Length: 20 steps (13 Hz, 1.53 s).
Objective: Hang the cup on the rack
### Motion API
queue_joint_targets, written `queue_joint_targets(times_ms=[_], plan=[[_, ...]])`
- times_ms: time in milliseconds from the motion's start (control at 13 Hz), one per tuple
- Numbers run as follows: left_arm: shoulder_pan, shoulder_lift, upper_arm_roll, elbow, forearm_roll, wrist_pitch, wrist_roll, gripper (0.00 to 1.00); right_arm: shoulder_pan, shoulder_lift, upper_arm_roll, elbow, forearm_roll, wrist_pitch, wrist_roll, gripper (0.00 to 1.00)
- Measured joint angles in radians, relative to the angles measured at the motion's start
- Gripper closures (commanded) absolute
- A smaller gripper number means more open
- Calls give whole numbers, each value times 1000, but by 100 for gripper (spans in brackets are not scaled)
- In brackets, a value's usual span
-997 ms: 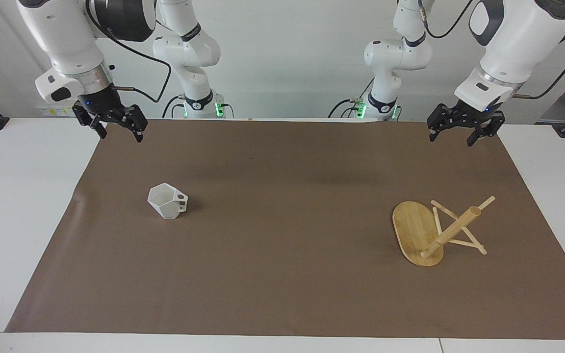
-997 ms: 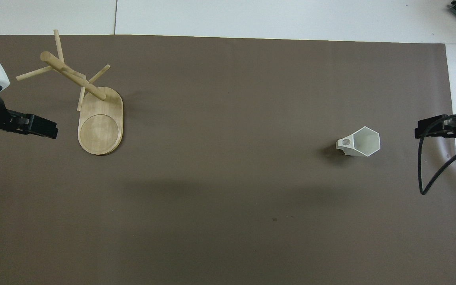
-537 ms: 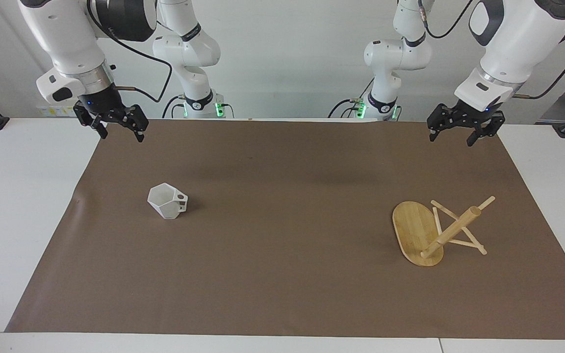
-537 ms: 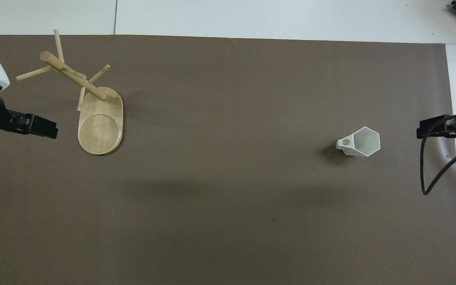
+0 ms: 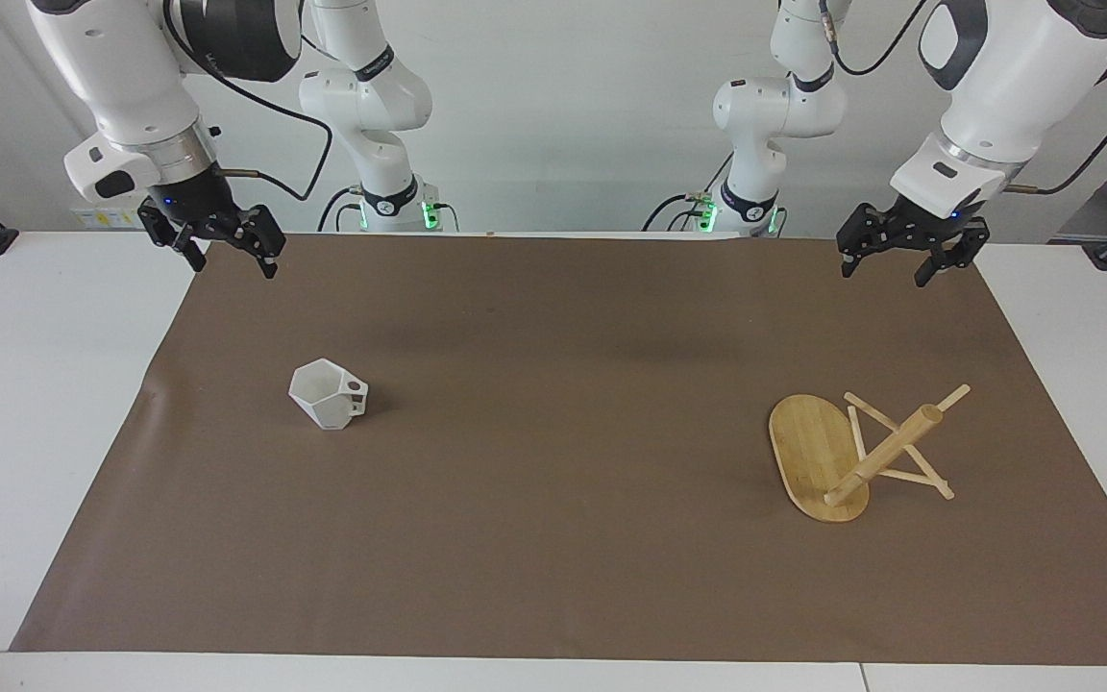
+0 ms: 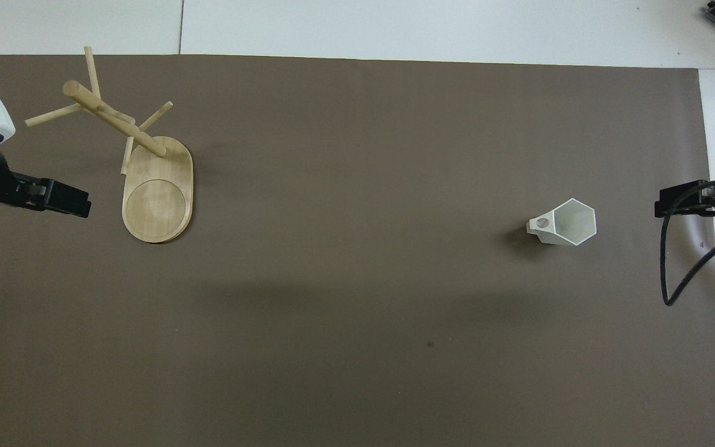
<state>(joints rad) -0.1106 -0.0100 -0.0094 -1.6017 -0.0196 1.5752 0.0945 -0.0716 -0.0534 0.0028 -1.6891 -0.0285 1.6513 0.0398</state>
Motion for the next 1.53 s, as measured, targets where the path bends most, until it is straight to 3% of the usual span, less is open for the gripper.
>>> queue_joint_targets(times_ms=[1534], plan=[[0, 0, 0, 0, 0, 0, 0, 0, 0, 0, 0, 0, 0, 36, -2, 0]])
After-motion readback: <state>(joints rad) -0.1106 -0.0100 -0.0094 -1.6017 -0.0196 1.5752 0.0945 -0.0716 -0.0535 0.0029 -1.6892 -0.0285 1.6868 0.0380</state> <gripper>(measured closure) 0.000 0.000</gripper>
